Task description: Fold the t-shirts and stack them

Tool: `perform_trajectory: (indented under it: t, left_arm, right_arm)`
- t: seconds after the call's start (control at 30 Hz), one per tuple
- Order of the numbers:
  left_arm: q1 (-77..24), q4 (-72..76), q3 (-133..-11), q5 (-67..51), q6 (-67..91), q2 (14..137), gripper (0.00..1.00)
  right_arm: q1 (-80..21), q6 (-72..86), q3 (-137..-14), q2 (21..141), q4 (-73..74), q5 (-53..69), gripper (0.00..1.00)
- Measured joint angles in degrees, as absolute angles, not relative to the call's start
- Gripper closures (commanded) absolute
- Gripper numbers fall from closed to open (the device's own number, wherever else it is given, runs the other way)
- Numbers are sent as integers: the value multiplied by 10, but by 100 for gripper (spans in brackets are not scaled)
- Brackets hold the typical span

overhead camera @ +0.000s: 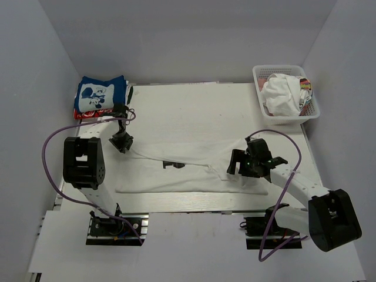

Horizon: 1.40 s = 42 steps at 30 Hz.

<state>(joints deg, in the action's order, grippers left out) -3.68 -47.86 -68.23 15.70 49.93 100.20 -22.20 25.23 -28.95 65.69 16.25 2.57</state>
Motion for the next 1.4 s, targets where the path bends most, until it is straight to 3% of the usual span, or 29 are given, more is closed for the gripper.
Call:
perform_trajectory:
  t: [0.13, 0.67, 0.83, 0.87, 0.9, 0.93, 1.0, 1.03, 1.1, 1.33, 1.4]
  left_arm:
    - [-37, -498, -682, 165, 509, 1008, 99]
    - [-41, -496, -752, 175, 480, 933, 100]
    - [-42, -434, -665, 176, 470, 844, 100]
    - [-43, -423, -630, 176, 471, 825, 95]
    - [-43, -416, -595, 180, 476, 811, 85]
    - [-43, -418, -565, 185, 481, 806, 57]
    - [-43, -437, -525, 195, 495, 815, 36]
    - [-43, -449, -515, 199, 502, 822, 18]
    - [-43, -473, -505, 210, 519, 830, 9]
    - [-43, -514, -539, 233, 545, 784, 8]
    - [-43, -506, -560, 226, 538, 771, 2]
  right_arm:
    - [-222, 255, -286, 659, 150, 20, 10]
    - [-222, 267, -276, 662, 112, 6, 10]
    - [-222, 271, -272, 661, 103, 1, 10]
    - [-222, 271, -272, 661, 103, 1, 10]
    - [-222, 271, -272, 661, 103, 1, 10]
    - [-222, 271, -272, 661, 103, 2, 10]
    - [-222, 271, -272, 661, 103, 2, 10]
    - [-222, 271, -272, 660, 103, 2, 10]
    - [-222, 271, -272, 659, 104, 2, 10]
    - [-222, 270, -269, 631, 137, 6, 10]
    - [-222, 270, -267, 619, 146, 6, 10]
